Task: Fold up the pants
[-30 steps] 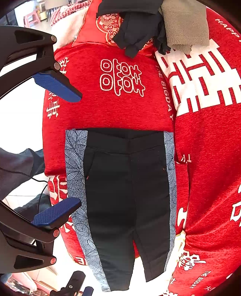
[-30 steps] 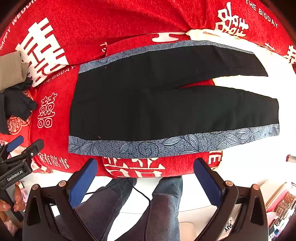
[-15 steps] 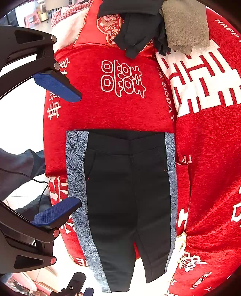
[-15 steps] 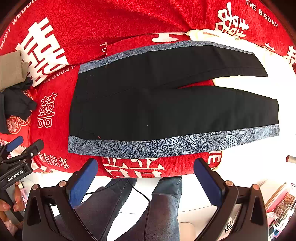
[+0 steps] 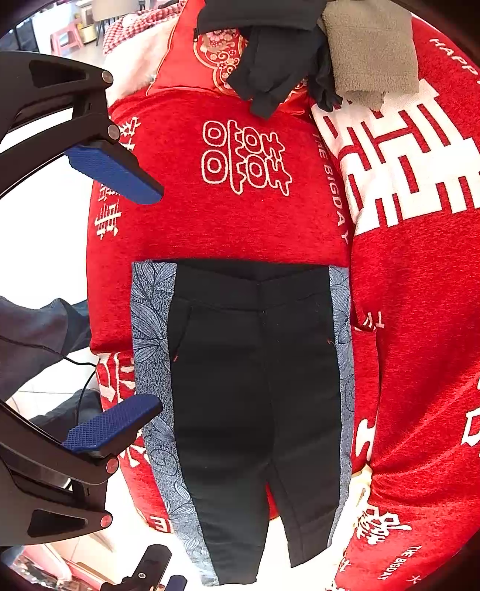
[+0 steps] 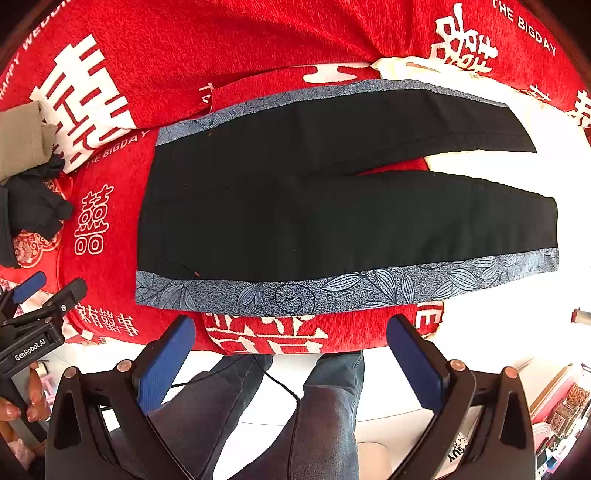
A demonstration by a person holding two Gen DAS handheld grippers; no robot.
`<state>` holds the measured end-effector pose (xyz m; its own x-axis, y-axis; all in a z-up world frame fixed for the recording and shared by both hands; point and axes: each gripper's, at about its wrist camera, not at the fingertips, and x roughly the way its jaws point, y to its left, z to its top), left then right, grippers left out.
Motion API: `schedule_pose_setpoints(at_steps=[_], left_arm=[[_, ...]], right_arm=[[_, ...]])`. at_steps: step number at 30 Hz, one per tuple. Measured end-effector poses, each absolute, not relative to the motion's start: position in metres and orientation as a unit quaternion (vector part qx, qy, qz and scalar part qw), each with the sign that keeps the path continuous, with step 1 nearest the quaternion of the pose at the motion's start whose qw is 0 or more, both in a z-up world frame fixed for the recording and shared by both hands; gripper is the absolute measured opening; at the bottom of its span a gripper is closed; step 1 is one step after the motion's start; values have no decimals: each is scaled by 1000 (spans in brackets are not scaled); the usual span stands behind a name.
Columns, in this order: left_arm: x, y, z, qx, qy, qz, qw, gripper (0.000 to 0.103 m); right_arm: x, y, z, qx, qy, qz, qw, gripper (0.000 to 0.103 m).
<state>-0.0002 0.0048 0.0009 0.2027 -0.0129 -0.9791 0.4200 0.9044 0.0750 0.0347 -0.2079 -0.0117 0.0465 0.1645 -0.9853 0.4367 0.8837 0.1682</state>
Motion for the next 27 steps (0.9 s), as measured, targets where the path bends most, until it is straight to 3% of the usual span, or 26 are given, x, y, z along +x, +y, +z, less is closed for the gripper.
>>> schedule_pose_setpoints(at_steps=[14, 22, 27], left_arm=[[0, -2, 1, 196, 656, -90, 723, 103], [-8, 14, 14, 78, 649, -74, 753, 103], [-22, 23, -12, 45, 663, -41, 747, 103]], right_arm=[[34, -218, -12, 231, 679, -82, 692, 103], [26, -249, -10, 268, 662, -11, 699, 103], [19, -251, -31, 256, 678, 12, 689, 103]])
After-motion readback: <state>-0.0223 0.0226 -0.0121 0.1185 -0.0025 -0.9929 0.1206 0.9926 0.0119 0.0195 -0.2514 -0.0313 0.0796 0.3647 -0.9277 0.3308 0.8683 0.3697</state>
